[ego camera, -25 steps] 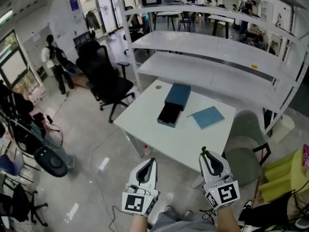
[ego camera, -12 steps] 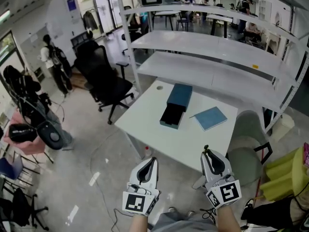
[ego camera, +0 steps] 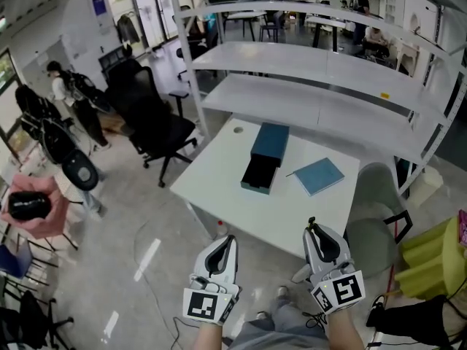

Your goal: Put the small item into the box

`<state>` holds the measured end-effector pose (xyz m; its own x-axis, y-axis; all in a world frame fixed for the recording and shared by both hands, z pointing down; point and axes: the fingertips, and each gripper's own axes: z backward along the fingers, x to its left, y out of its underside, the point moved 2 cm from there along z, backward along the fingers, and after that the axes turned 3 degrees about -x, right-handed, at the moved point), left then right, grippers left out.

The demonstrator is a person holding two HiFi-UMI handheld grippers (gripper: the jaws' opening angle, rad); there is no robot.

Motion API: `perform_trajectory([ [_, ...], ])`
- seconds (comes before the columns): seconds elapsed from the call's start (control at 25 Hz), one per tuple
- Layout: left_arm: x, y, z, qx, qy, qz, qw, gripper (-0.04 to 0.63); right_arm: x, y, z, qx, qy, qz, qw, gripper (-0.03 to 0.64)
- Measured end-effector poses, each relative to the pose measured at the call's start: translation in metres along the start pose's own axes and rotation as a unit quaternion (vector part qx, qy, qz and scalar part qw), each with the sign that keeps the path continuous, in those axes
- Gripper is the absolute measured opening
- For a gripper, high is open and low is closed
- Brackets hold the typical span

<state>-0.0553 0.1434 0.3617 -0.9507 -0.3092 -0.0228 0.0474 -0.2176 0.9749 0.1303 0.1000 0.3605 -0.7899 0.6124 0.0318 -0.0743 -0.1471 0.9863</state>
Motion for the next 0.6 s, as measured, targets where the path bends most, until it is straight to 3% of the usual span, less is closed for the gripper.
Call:
perform_trajectory([
  [0.6, 0.03, 0.01, -0.075, -0.003, -0.012, -0.007, 0.9999, 0.015, -0.044, 0.007, -0.074, -0.007, -0.018, -0.003, 1.0, 0.063],
])
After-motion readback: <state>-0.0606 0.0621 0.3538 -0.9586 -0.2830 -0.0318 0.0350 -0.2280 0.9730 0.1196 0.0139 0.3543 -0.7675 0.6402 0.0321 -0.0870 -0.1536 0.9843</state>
